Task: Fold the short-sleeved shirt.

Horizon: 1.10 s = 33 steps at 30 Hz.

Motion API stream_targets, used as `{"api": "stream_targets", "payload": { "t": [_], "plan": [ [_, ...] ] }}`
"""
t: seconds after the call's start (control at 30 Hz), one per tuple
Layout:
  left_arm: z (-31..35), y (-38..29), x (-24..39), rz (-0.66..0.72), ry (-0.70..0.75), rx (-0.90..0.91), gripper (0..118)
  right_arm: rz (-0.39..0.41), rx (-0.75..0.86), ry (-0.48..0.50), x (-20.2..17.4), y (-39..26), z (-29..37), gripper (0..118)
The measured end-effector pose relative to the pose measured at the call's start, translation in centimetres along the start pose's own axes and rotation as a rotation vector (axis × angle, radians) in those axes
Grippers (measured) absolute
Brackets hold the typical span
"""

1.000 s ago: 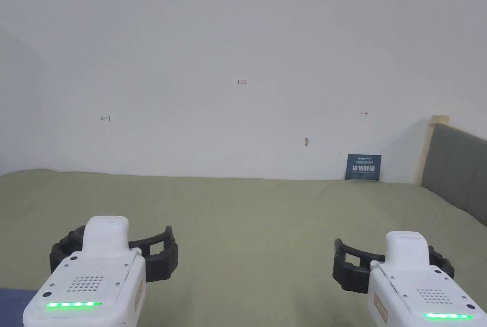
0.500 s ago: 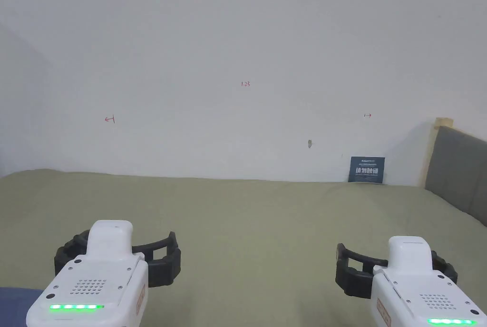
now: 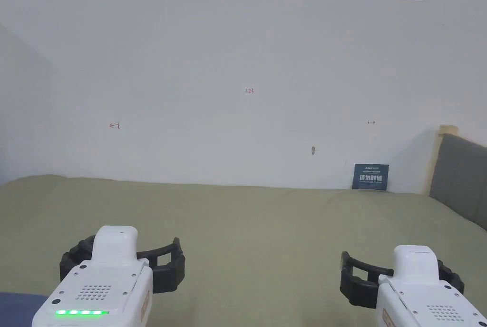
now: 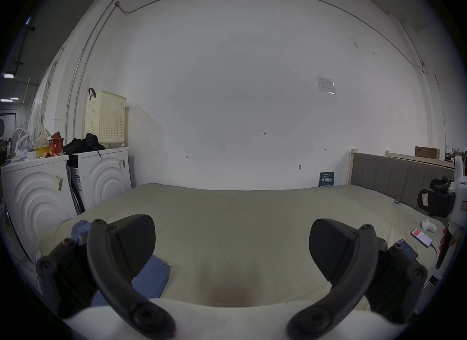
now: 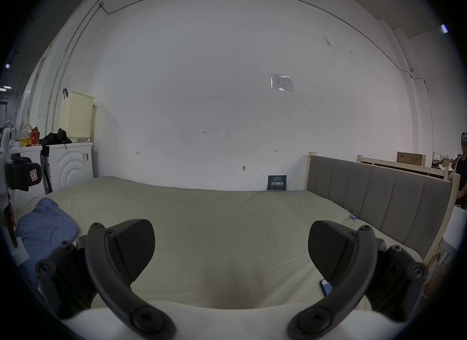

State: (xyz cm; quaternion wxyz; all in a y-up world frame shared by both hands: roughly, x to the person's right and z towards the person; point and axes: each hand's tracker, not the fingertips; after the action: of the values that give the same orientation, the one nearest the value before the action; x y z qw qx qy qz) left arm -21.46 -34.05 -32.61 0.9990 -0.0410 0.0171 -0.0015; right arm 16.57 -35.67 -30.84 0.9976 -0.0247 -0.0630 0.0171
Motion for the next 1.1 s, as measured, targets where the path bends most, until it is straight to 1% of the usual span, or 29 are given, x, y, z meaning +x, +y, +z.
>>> {"api": "stream_targets", "payload": {
  "t": [0.37,0.5,0.8,0.93,1.03,1.1],
  "plan": [
    [0.4,0.6,0.1,0.001,0.003,0.004,118,0.005,-0.002,0.007,0.0,0.1,0.0,118],
    [-0.4,0.1,-0.9,0.005,0.005,-0.009,118,0.005,-0.003,0.009,0.0,0.0,0.0,118],
    [-0.7,-0.5,-0.8,-0.013,-0.004,-0.018,118,0.001,0.002,0.017,-0.2,0.1,0.0,118],
    [-0.7,-0.4,-0.6,0.01,-0.029,-0.012,118,0.004,-0.021,0.044,0.0,0.2,-0.4,118],
    [-0.5,-0.5,-0.6,0.059,-0.093,0.03,118,0.018,-0.058,0.025,0.0,0.1,-0.8,118],
    [-0.6,-0.7,-0.7,0.044,-0.058,0.019,118,0.012,-0.05,0.024,0.1,0.0,-0.7,118]
  ]
}}
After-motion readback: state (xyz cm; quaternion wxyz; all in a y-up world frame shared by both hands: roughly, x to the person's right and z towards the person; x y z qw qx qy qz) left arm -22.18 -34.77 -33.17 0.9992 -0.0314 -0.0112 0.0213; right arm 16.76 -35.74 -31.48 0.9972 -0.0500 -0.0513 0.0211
